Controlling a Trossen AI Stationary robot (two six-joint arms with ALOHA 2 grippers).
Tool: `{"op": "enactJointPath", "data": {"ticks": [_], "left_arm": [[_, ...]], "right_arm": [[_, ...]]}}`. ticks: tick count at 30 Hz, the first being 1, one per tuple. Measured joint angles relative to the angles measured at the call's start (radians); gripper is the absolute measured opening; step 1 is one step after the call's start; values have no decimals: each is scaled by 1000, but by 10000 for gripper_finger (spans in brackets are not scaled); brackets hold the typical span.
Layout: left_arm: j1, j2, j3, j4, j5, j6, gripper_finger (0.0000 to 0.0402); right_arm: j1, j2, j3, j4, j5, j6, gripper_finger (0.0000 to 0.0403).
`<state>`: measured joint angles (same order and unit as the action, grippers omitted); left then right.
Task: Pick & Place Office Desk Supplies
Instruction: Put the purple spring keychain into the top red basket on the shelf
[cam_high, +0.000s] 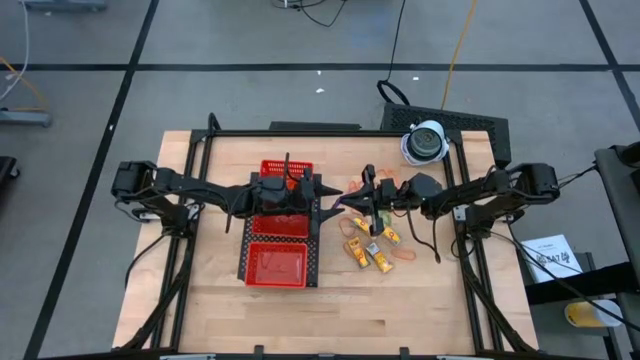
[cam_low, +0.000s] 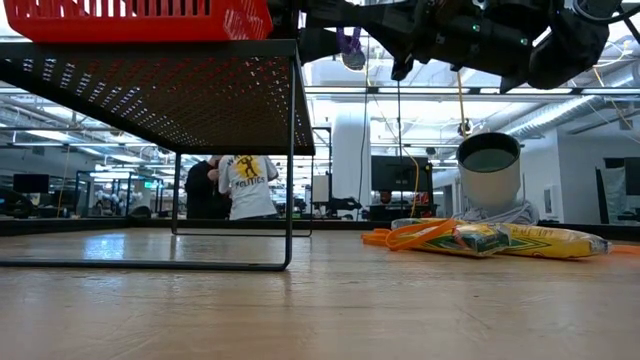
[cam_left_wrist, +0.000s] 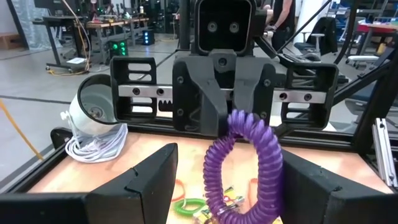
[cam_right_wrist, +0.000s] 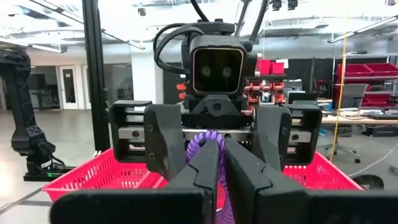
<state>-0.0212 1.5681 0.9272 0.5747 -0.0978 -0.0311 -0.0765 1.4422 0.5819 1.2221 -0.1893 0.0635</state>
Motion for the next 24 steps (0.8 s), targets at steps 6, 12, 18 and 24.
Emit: {"op": "enactJointPath", "data": {"ticks": [6,12,18,24], "left_arm": [[0,0,0,-1,0,11,220],[0,0,0,-2,1,15,141],[0,0,0,-3,1,27,67],[0,0,-1,-5,2,27,22]], "right_arm": [[0,0,0,1,0,0,11],[0,0,0,1,0,0,11],[0,0,0,1,0,0,11],[0,0,-1,1,0,0,11]]}}
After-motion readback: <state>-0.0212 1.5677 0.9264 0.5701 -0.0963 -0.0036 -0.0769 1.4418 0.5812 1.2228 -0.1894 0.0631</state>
